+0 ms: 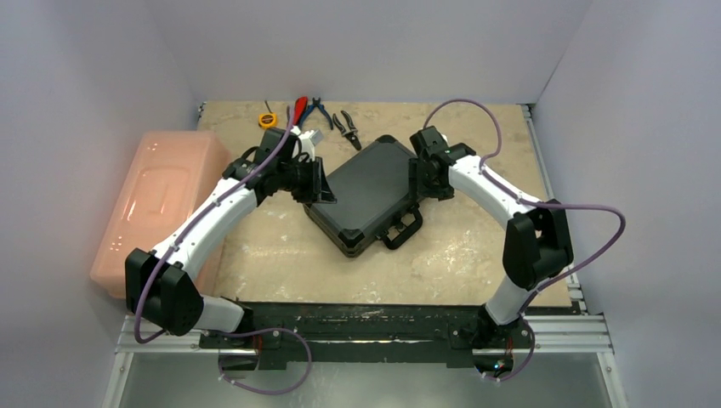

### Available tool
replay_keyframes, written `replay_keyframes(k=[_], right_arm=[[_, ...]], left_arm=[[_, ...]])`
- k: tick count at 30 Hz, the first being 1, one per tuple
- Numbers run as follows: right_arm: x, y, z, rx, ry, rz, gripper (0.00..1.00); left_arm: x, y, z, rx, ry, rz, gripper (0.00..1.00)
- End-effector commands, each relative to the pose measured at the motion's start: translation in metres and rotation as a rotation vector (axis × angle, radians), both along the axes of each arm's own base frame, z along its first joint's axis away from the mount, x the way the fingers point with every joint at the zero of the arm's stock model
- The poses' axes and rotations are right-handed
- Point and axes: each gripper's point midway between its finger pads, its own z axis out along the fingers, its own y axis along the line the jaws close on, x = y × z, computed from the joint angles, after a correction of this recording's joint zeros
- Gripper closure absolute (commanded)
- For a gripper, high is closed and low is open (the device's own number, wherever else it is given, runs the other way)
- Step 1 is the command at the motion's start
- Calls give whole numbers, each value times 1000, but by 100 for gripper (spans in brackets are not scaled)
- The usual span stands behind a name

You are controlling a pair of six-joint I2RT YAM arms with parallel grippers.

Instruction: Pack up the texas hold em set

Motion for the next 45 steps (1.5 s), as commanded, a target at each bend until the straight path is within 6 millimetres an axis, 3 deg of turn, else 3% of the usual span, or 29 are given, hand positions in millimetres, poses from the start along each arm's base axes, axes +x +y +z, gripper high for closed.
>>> replay_keyframes(k=[1,6,11,19,28,33,40,45], right_arm=[[15,-3,47,20,-148,9,30],[3,-18,64,48,-187,-35,20],[-11,-31,77,69,-218,-85,17],[-46,-41,66,109,-201,-116,17],[-66,-49,48,124,-160,-149,19],[-71,-51,41,121,-145,-150,23],[-68,-39,34,174,-144,-100,27],[-67,-23,28,238,-139,-17,28]], left_arm=[[5,-10,28,-39,-84,-12,84],[3,-26,29,-32,-85,-48,84],[-1,-44,26,-18,-82,-91,85],[-13,-75,14,24,-65,-169,87],[-19,-103,2,84,-53,-209,92],[-13,-105,-6,147,-64,-176,95],[3,-101,23,165,-144,-117,95],[14,-104,27,193,-162,-116,93]])
